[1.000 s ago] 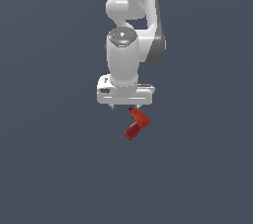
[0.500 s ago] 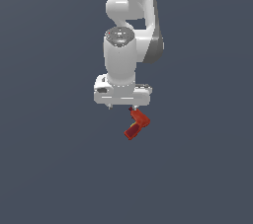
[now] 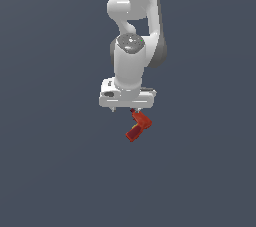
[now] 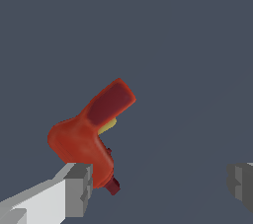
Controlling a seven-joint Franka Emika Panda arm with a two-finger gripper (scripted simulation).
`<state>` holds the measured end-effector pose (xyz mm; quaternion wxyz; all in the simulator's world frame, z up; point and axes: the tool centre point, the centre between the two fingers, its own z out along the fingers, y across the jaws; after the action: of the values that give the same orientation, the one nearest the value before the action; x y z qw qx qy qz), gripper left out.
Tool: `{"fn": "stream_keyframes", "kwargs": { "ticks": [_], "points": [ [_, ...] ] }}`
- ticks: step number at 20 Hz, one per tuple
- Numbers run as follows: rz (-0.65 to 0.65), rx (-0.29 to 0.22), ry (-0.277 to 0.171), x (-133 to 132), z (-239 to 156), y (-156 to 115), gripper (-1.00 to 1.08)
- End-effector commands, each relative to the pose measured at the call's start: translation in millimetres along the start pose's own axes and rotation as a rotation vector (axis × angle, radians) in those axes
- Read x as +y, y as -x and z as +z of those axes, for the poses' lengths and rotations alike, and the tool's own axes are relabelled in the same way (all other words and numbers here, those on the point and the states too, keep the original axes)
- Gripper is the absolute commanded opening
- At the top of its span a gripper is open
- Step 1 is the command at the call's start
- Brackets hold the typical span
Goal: Pick up the object and move it to a goal position.
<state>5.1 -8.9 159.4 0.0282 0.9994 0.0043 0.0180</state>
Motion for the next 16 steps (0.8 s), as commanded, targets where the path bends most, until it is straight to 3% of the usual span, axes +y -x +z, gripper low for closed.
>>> {"fn": "stream_keyframes", "kwargs": {
  "ticks": [1,11,16],
  "points": [
    [-0.036,-0.001,0.025,-4.9,8.6,3.8,1.08],
    [-0.273,0.001,0.159,-36.7,56.8,30.4,1.08],
    [-0.39,0.005,0.204,-53.1,77.0,45.1,1.08]
  ]
}}
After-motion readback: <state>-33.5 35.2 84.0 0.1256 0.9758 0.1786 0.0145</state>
